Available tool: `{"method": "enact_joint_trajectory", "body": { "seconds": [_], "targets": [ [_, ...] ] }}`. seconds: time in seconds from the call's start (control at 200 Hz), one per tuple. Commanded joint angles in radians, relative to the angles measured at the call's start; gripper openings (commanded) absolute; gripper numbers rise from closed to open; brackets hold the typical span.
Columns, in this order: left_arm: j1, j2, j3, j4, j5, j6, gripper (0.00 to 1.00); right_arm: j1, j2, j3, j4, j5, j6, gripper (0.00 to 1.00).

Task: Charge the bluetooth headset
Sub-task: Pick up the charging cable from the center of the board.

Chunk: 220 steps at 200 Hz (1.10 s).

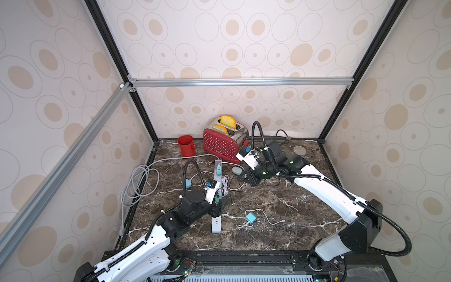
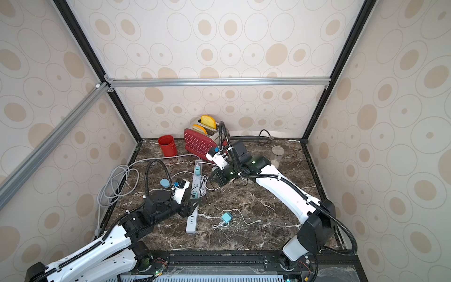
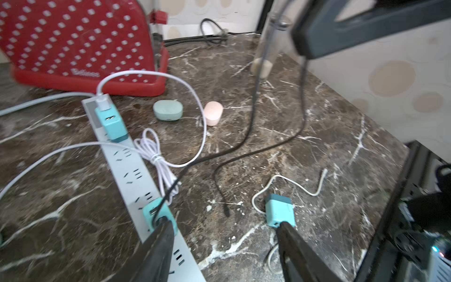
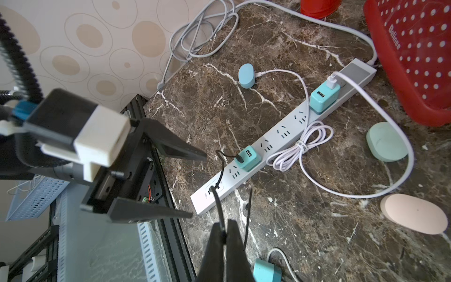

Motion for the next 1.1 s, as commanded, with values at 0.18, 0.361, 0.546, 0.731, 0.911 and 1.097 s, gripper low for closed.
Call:
{"method": "enact_joint_trajectory", "body": {
  "seconds": [0.18,0.361,0.546,0.731,0.911,1.097],
  "targets": [
    [-0.005,0.16,0.01,0.084,-0.061,-0.256,0.59,-0.006,-0.037,-0.021,0.001,-0.003,0.07,0.0],
    [-0.009,0.202,-0.01,0.167,-0.03,-0.271,0.61,-0.005,-0.046,-0.029,0.009,-0.009,0.082,0.0],
    [-0.012,0.261,-0.032,0.26,0.024,-0.229,0.54,-0.006,-0.055,-0.036,0.018,-0.013,0.094,0.0],
    [-0.023,0.314,-0.032,0.305,0.028,-0.239,0.5,-0.006,-0.063,-0.041,0.03,-0.026,0.11,0.0],
    [-0.028,0.361,-0.029,0.36,0.032,-0.256,0.47,-0.007,-0.072,-0.054,0.044,-0.035,0.13,0.0],
    [-0.035,0.405,-0.017,0.391,0.003,-0.267,0.4,-0.007,-0.083,-0.068,0.065,-0.045,0.149,0.0]
  ]
}}
